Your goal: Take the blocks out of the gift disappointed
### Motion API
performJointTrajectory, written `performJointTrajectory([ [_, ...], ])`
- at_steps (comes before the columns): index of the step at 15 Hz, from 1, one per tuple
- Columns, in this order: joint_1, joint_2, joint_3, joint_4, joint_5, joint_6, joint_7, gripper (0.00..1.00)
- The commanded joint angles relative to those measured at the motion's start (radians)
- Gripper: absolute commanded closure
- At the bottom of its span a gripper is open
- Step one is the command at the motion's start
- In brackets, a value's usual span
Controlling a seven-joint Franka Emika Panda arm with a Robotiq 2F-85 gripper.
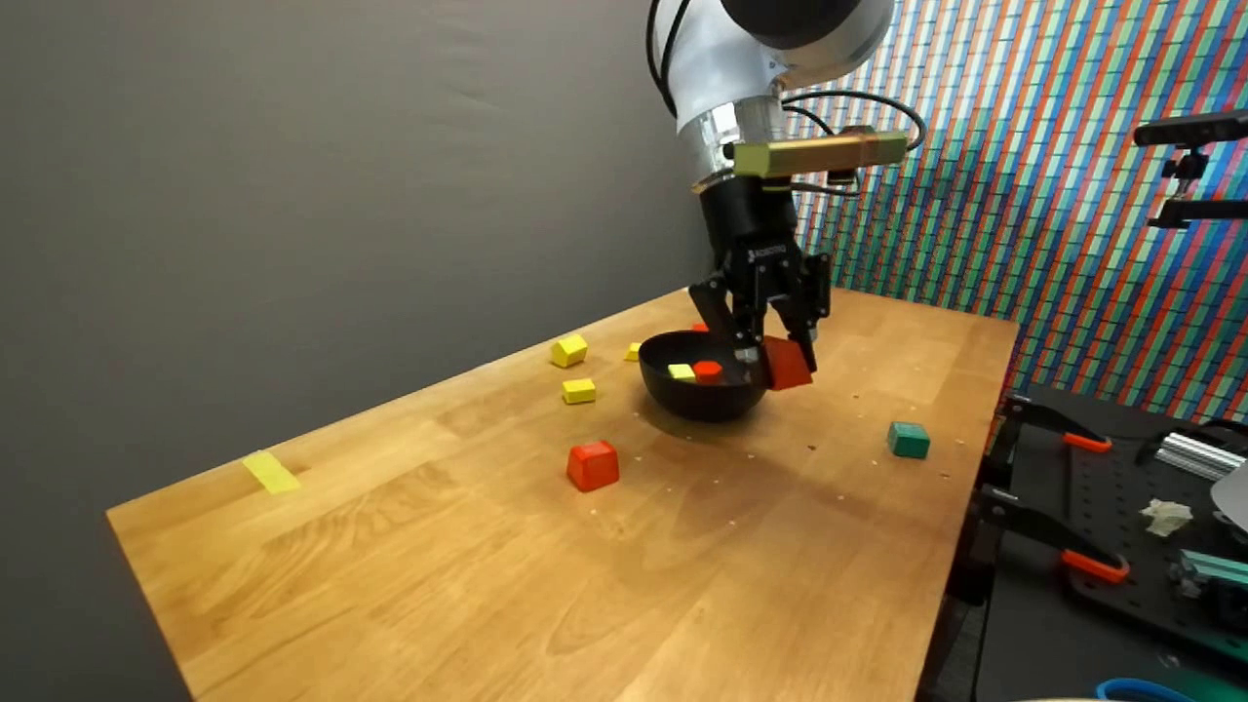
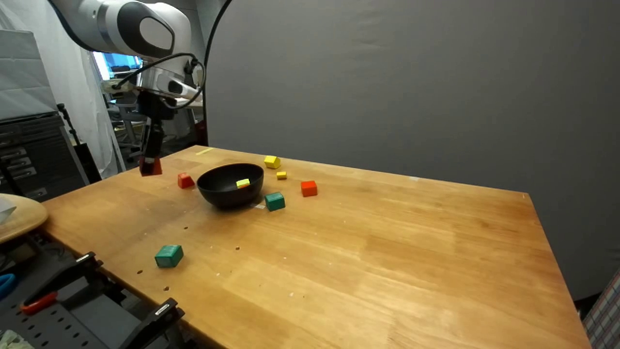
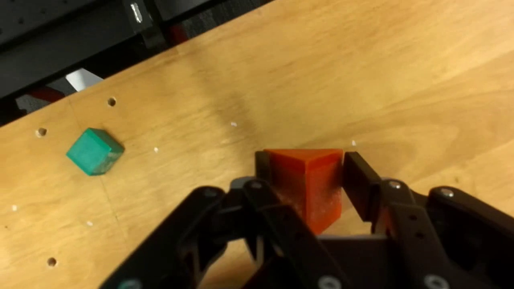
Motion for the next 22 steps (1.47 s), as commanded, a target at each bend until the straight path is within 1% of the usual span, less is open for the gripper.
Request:
performJointTrajectory([
  [1,0.043,0.009,0.016,-0.049,-0.056,0.025,0.081,0.76],
  [4,0.073,0.033,0.038,-0.088,-0.044,0.064,0.118,0.76],
  [5,0.086,0.038,0.045,-0.108,-0.043,0.099,0.133,0.76],
  [6,0.095,0.044,0.055,-0.125,-0.039,0.127,0.135,0.61],
  [7,0.107,0.043,0.062,-0.149,-0.035,0.172,0.153,0.26],
  [8,0.116,0.040,0.069,-0.169,-0.036,0.209,0.164,0.26],
  [11,0.124,-0.007,0.086,-0.240,-0.034,0.305,0.151,0.05],
  [12,0.124,-0.029,0.090,-0.261,-0.033,0.339,0.146,0.00],
  [15,0.121,-0.102,0.066,-0.313,-0.084,0.474,0.178,0.00],
  [17,0.111,-0.138,0.018,-0.312,-0.219,0.497,0.202,0.00],
  [19,0.077,-0.172,-0.027,-0.280,-0.386,0.455,0.179,0.00],
  [20,0.029,-0.178,-0.027,-0.238,-0.368,0.338,0.016,0.00],
  [21,0.060,-0.127,0.004,-0.262,-0.335,0.433,0.146,0.00],
  [22,0.033,-0.144,-0.005,-0.251,-0.348,0.392,0.088,0.00],
])
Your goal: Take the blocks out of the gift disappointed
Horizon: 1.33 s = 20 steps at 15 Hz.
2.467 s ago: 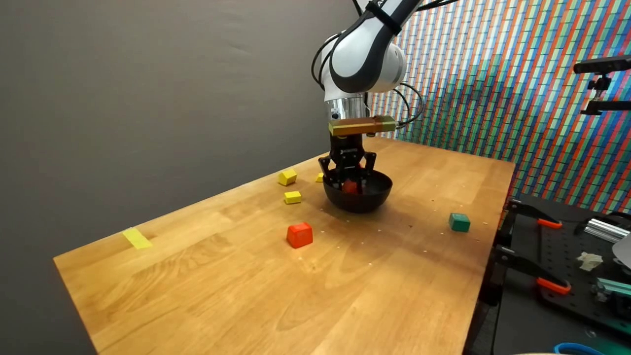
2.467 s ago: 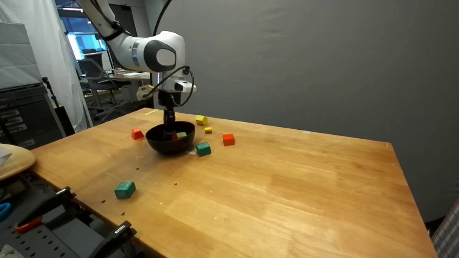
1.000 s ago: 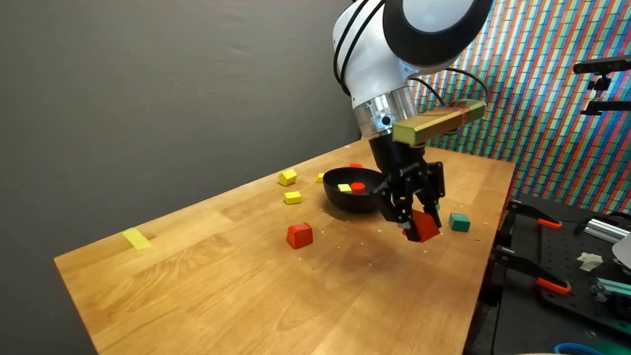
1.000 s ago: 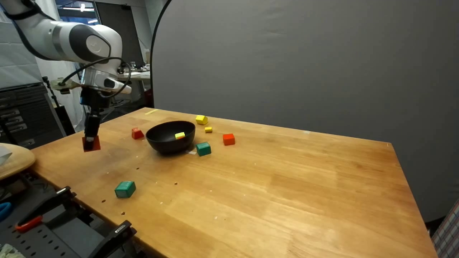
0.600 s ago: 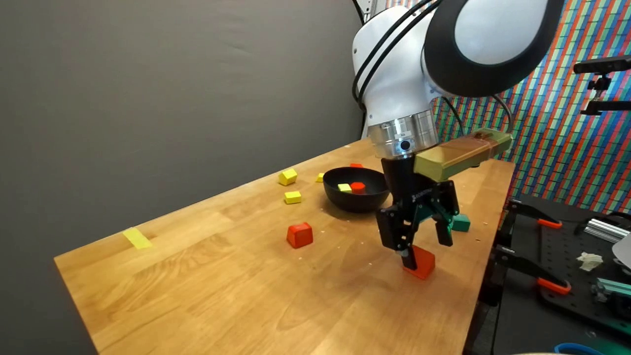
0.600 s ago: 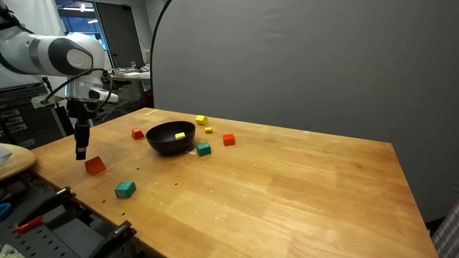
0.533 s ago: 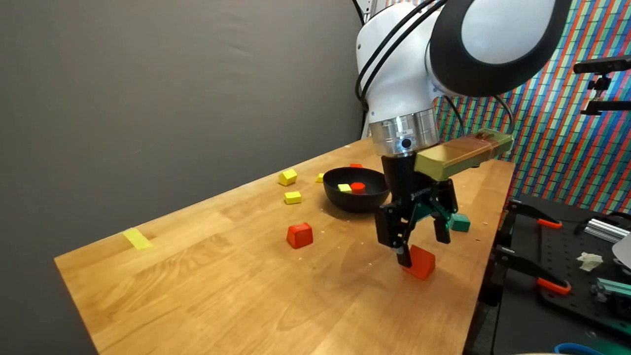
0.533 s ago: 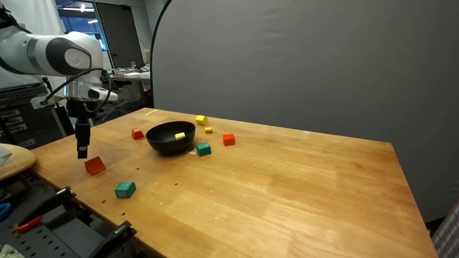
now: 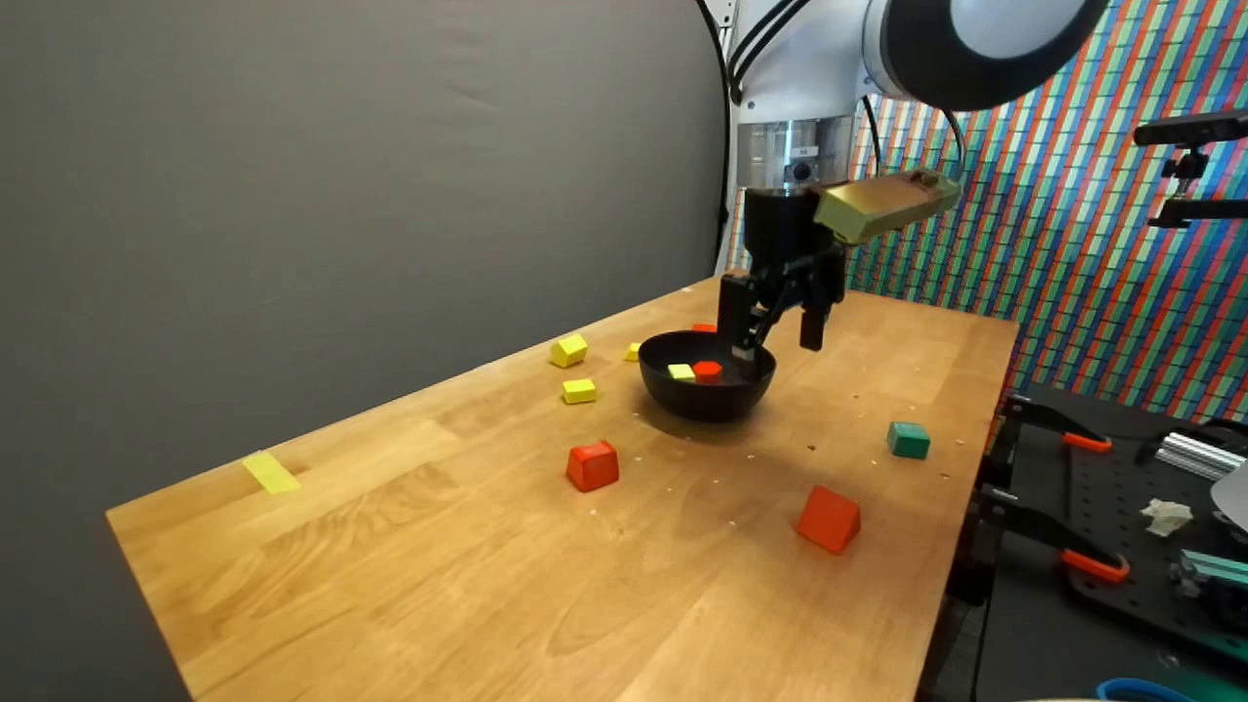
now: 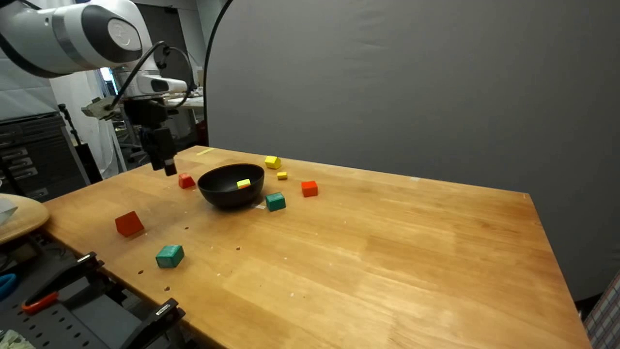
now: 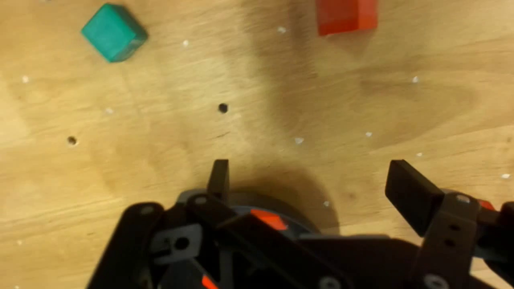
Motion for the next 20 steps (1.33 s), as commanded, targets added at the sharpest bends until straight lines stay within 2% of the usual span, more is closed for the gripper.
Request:
performJointTrajectory([
  [1,-0.041,-0.011,0.017,0.007,-0.003,-0.022,-0.037,0.00],
  [4,-0.065,0.010,0.008,0.037,0.004,-0.031,-0.083,0.00],
  [5,-0.069,0.024,0.006,0.050,0.028,-0.020,-0.070,0.00],
  [6,-0.068,0.039,0.004,0.059,0.060,0.022,0.014,0.00],
  [7,-0.064,0.008,0.010,0.023,0.022,-0.016,-0.038,0.00],
  [10,-0.069,0.033,0.005,0.045,0.045,0.009,-0.004,0.00],
  [15,-0.068,0.135,-0.041,0.089,-0.019,0.190,0.039,0.00],
  [18,-0.062,0.197,-0.076,0.132,-0.004,0.271,0.038,0.00],
  [20,-0.065,0.235,-0.084,0.158,0.046,0.299,0.033,0.00],
])
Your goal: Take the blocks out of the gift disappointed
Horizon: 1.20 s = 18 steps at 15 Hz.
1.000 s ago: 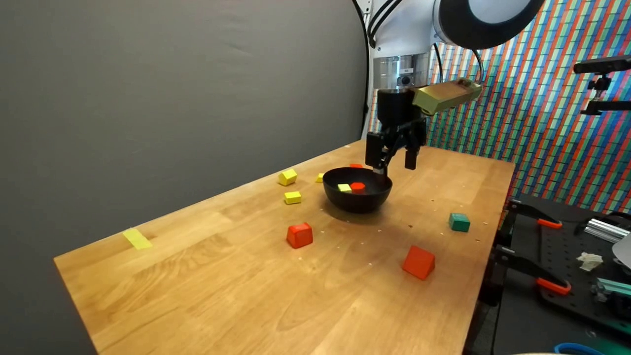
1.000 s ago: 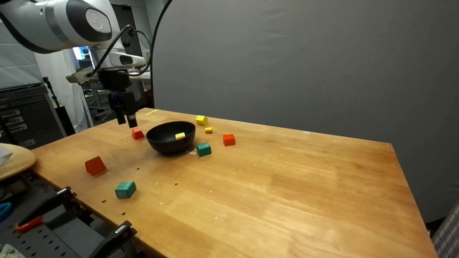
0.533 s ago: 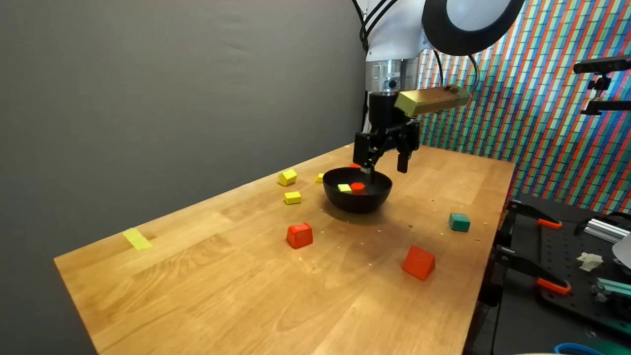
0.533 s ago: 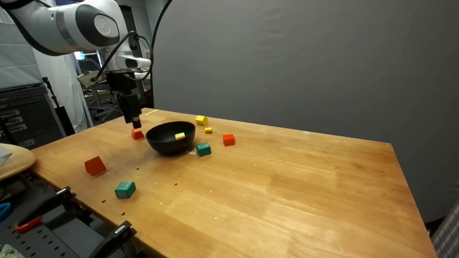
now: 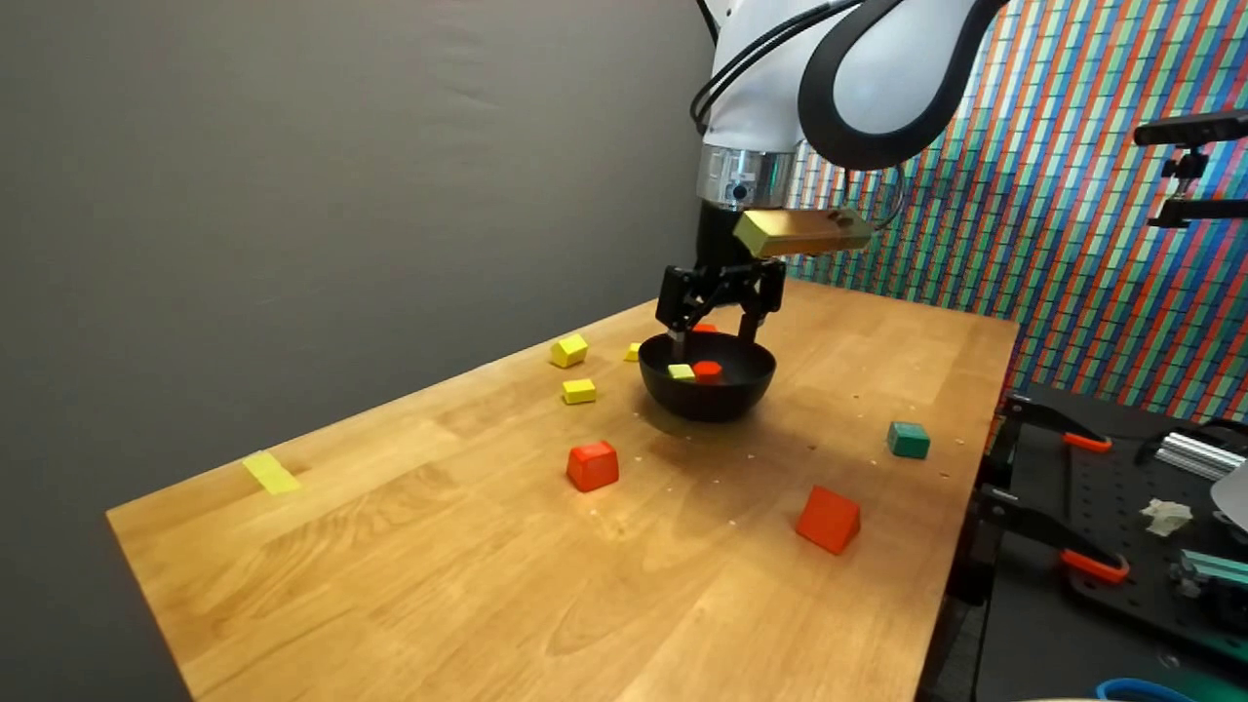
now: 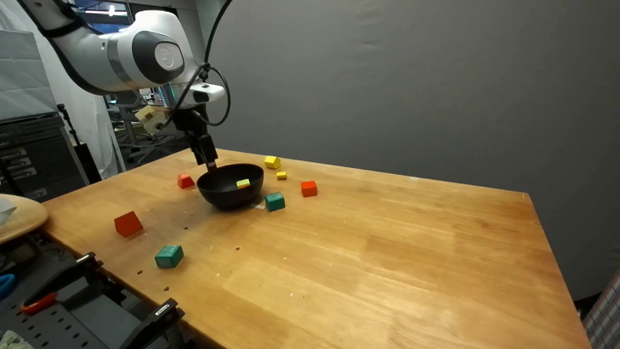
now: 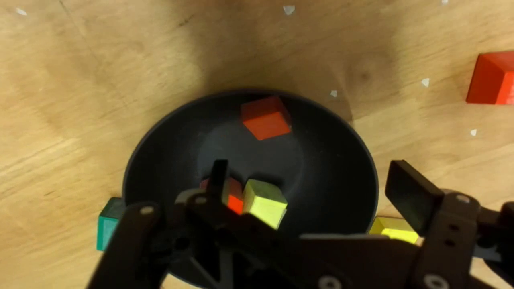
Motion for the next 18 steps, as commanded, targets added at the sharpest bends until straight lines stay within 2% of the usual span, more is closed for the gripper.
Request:
performJointTrajectory([
  [1,-0.008,0.076,-0.009,0.064,0.080,0.055,0.004,0.00],
  [5,-0.035,0.135,0.028,0.090,0.281,0.081,-0.009,0.02],
  [7,-0.026,0.157,0.020,0.095,0.327,0.122,-0.001,0.18],
  [9,-0.003,0.174,-0.010,0.096,0.326,0.178,0.014,0.33],
  [11,0.002,0.184,-0.031,0.094,0.326,0.218,0.015,0.41],
  [15,-0.031,0.151,-0.002,0.070,0.385,0.276,-0.005,0.30],
  [18,-0.035,0.121,0.010,0.054,0.427,0.322,-0.008,0.32],
])
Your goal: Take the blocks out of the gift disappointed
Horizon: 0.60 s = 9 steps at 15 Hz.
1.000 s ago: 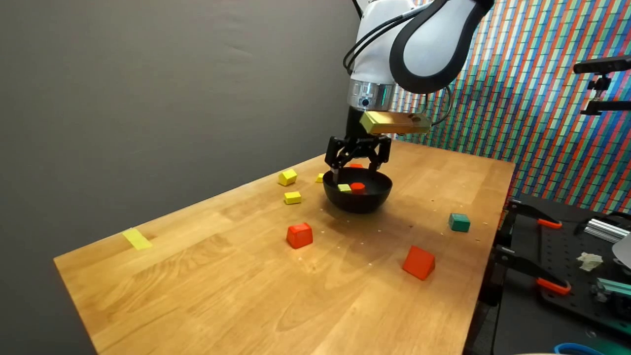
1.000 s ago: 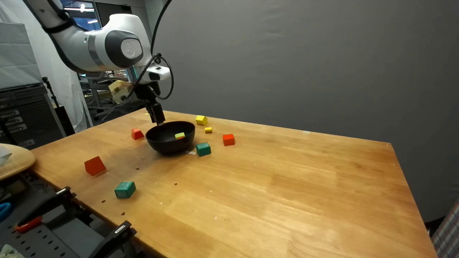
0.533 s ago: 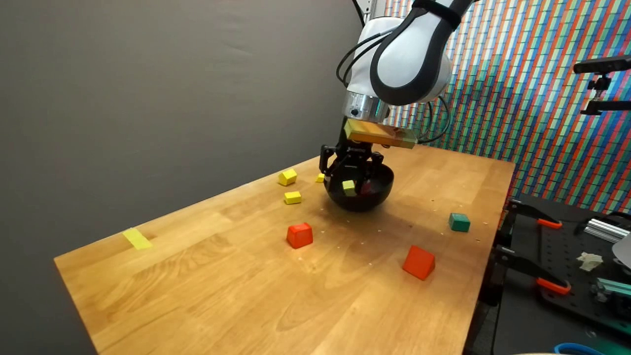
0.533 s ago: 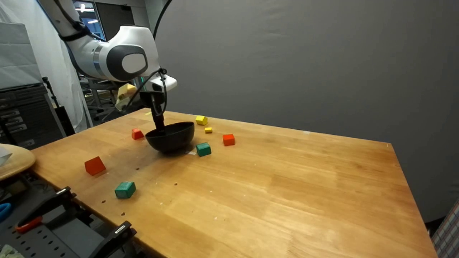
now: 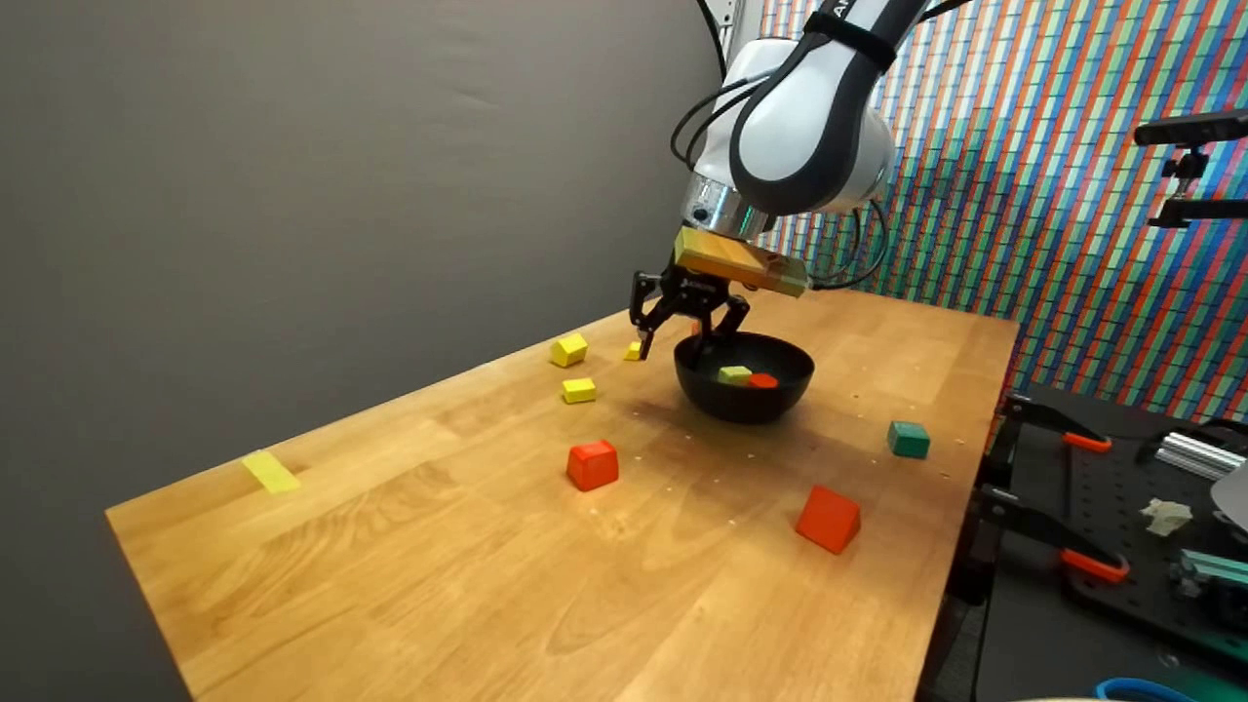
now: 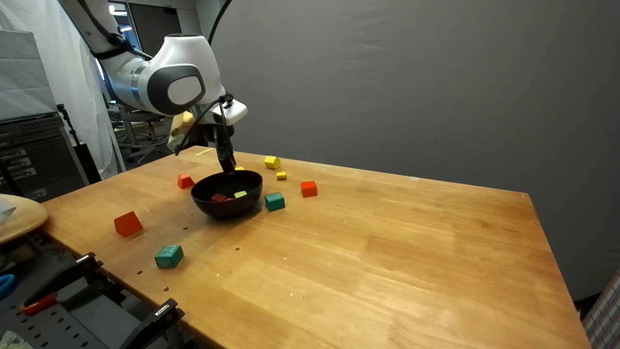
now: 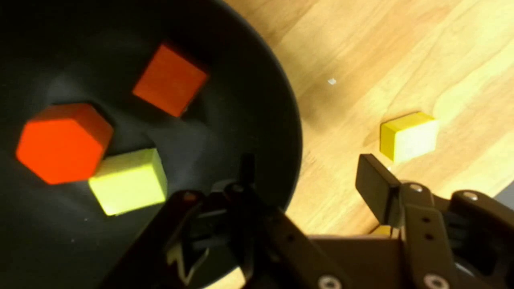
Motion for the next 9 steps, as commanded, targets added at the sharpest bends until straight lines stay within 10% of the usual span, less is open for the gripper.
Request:
performJointTrajectory([
  [1,-0.014,-0.056,0.023,-0.032,0.058,0.063,-0.018,0.31],
  [4,-0.023,-0.115,0.038,-0.067,0.093,0.071,-0.017,0.30],
  [5,-0.021,-0.145,0.031,-0.083,0.083,0.016,-0.030,0.10],
  [8,0.118,-0.245,-0.181,-0.162,-0.136,-0.161,0.077,0.01],
  [9,0.023,-0.140,-0.047,-0.083,-0.028,-0.077,0.010,0.00],
])
